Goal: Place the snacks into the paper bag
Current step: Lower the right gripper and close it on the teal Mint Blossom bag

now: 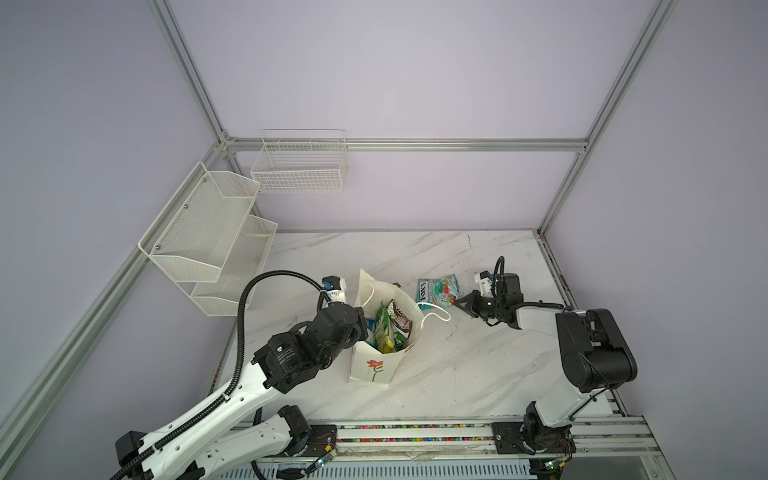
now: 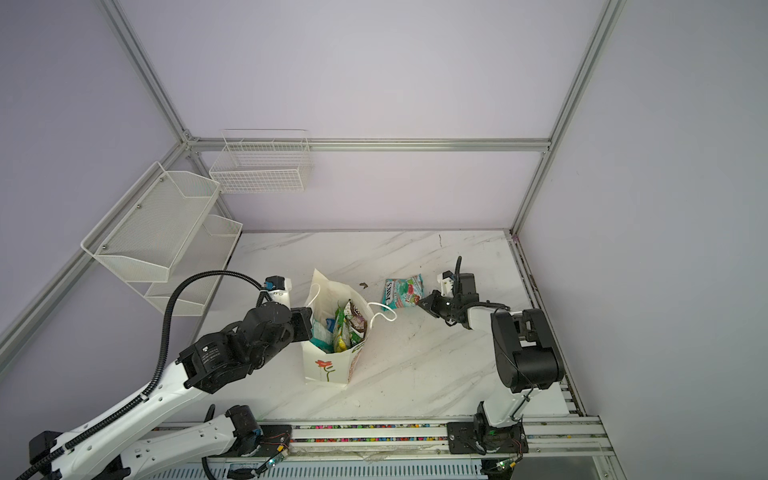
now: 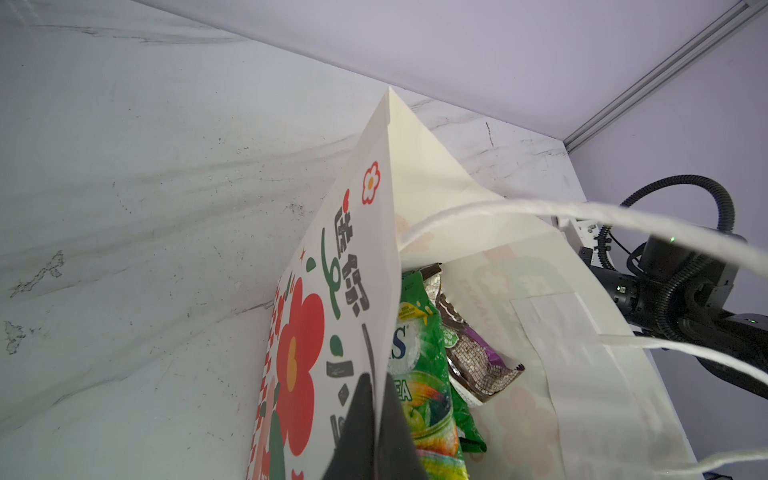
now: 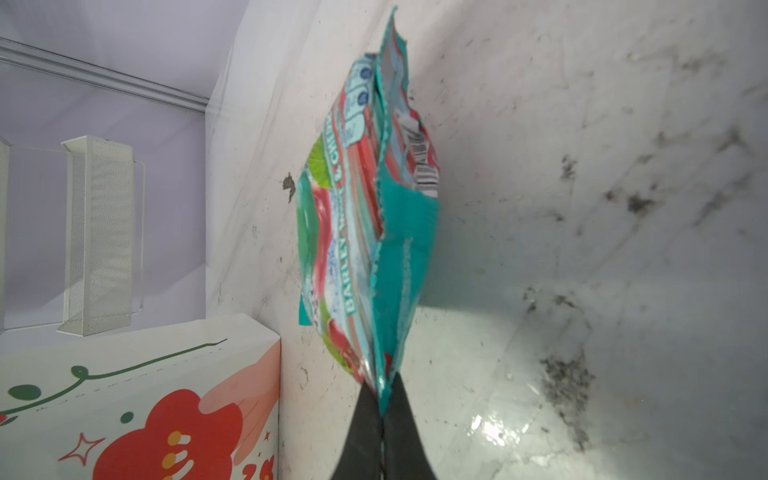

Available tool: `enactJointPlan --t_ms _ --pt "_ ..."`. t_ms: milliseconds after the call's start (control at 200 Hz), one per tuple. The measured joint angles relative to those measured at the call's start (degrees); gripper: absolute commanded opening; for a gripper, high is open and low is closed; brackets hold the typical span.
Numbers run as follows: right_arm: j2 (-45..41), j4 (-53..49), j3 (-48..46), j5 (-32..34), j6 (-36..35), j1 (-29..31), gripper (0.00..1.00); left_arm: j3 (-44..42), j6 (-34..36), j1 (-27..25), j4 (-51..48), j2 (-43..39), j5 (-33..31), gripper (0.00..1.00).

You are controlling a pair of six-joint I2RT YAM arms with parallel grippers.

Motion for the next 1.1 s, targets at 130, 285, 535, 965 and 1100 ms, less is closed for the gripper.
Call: enactJointPlan --t_ms 130,285,535,965,1100 --pt "-3.45 -1.81 0.00 0.76 -0.09 0.44 0.00 0.00 0.00 0.00 0.09 0.13 0.15 0.00" --pt "-7.13 -3.91 0.00 1.38 -0.15 1.14 0.00 0.00 0.00 0.00 0.28 0.35 0.39 0.00" --pt "-11.39 -6.78 0.02 2.29 -0.17 1.81 0.00 0.00 0.00 0.00 0.42 0.42 0.55 0.00" --pt "-17.94 -12.09 1.90 3.76 -0.15 2.62 0.00 0.02 -0.02 0.00 0.46 0.46 0.96 0.00" --pt "-20.41 -13.25 3.15 3.93 -0.15 2.67 0.00 0.02 -0.17 0.00 0.46 0.46 1.01 0.00"
